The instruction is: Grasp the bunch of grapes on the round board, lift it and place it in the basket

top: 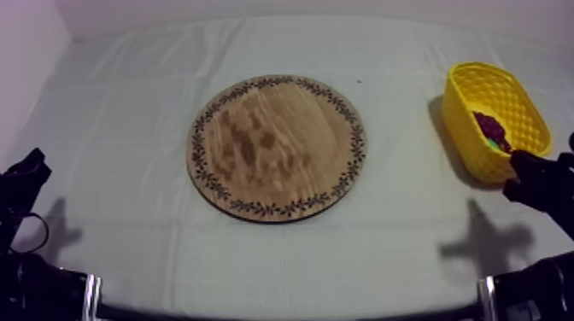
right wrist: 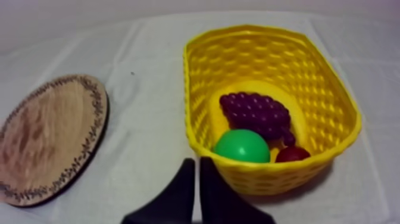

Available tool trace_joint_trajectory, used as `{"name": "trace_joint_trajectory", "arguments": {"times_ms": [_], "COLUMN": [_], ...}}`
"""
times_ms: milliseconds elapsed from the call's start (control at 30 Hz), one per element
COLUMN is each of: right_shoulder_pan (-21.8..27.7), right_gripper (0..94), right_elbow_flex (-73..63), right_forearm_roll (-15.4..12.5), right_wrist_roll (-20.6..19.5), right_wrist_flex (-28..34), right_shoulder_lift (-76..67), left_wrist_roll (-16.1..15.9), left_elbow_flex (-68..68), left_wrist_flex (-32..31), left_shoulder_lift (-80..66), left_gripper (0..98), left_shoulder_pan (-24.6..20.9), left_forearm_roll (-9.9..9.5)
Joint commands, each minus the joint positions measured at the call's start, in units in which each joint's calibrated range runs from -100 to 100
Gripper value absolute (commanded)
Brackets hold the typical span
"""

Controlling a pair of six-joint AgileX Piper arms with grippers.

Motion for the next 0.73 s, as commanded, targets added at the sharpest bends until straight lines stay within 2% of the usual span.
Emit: {"name": "trace_joint_trajectory", "arguments": {"times_ms": [0,167,367,467,700], "right_shoulder_pan": [-0.25,-0.57,-0.03,0.07,0.12], "right_gripper": [0.3,0.2,0.2,0.2,0.2], "right_elbow_flex": [-0.21,0.49,0.85,0.88,0.89], "right_forearm_roll": [0.07,1.56,2.31,2.38,2.41], "right_wrist_roll": [-3.56,-3.07,5.02,7.36,7.29], "right_wrist_flex": [2.52,2.42,2.18,2.16,2.15], "right_shoulder_lift": [-3.67,-6.56,-7.07,-7.12,-7.14], "left_wrist_roll": [-0.01,-0.01,-0.01,-0.01,-0.01], "left_elbow_flex": [0.04,0.04,0.04,0.04,0.04], "left_wrist_flex": [0.03,0.03,0.03,0.03,0.03], "left_shoulder_lift": [0.03,0.03,0.03,0.03,0.03], "left_gripper": [0.0,0.0,0.0,0.0,0.0], "left_shoulder_pan": [-0.01,-0.01,-0.01,-0.01,-0.01], "left_forearm_roll": [0.01,0.01,0.01,0.01,0.01]}}
